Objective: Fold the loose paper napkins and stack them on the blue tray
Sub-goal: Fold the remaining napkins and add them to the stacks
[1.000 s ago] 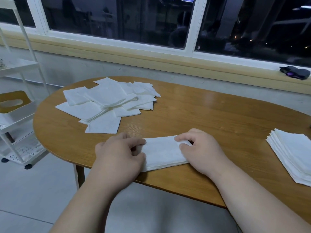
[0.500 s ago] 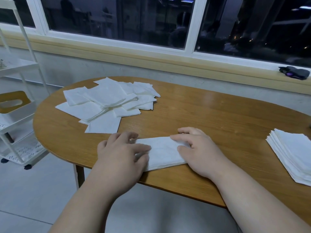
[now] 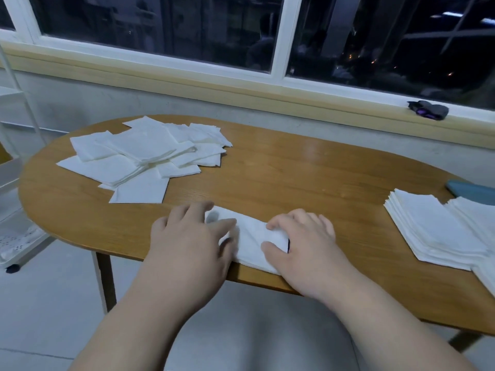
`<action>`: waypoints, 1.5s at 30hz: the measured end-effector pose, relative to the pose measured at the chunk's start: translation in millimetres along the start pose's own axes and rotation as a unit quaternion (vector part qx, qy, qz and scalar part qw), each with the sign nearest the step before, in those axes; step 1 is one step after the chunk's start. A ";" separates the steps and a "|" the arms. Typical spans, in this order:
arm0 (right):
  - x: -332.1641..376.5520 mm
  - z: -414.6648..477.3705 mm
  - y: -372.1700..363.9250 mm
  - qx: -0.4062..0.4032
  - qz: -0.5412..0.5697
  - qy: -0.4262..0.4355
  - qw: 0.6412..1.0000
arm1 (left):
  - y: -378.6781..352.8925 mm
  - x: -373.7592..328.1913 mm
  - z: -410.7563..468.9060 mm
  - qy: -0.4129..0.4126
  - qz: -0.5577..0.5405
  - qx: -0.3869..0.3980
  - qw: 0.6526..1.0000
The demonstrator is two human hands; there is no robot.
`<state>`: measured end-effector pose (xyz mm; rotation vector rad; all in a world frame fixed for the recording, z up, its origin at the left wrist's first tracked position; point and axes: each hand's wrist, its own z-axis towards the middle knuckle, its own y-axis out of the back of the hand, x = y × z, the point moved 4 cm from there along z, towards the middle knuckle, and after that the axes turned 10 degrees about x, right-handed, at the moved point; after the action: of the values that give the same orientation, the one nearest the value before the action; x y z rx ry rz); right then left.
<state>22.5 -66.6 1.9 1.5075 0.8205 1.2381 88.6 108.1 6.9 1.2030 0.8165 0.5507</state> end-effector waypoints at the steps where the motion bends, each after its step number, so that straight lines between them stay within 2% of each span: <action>1: -1.8 -8.0 0.2 -0.003 -0.007 -0.018 1.000 | -1.9 -7.7 -2.5 -0.018 -0.004 -0.009 1.000; 4: -6.5 -31.2 1.2 -0.010 -0.026 -0.056 0.998 | -8.2 -30.7 -11.2 -0.067 -0.003 -0.009 0.998; 10: -10.7 -84.8 4.2 -0.002 -0.016 -0.053 0.998 | -18.3 -38.8 -16.2 -0.096 -0.010 0.073 0.993; 16: -30.8 -127.9 21.6 -0.017 0.148 -0.051 0.987 | -20.7 -34.2 -20.1 -0.171 -0.092 0.118 0.974; 21: -42.8 -135.4 19.1 0.065 0.187 -0.073 0.977 | -20.5 -38.8 -21.1 -0.226 -0.143 0.139 0.954; 23: -45.3 -133.8 16.6 0.086 0.238 -0.070 0.965 | -20.7 -42.2 -22.0 -0.245 -0.160 0.143 0.946; 27: -41.3 -126.2 6.3 0.105 0.380 -0.050 0.918 | -22.9 -52.9 -24.2 -0.286 -0.172 0.155 0.930; 31: -36.5 -116.5 0.1 0.042 0.461 -0.055 0.885 | -27.3 -61.8 -26.0 -0.306 -0.213 0.182 0.910; 34: -38.4 -113.8 -0.3 0.015 0.463 -0.074 0.883 | -29.2 -64.6 -25.8 -0.285 -0.267 0.183 0.902; 38: -48.8 -123.6 6.4 -0.033 0.514 -0.088 0.853 | -32.1 -68.5 -24.4 -0.247 -0.293 0.145 0.912; 41: -57.0 -136.1 19.2 -0.054 0.543 -0.068 0.835 | -31.8 -80.4 -28.2 -0.239 -0.280 0.160 0.916; 45: -70.6 -157.3 38.2 -0.073 0.552 -0.040 0.830 | -22.6 -106.6 -38.5 -0.242 -0.367 0.198 0.876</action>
<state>-150.0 -101.1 16.8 1.9331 -0.3358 1.9549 -7.5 44.0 7.1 1.2070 0.8899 -0.5536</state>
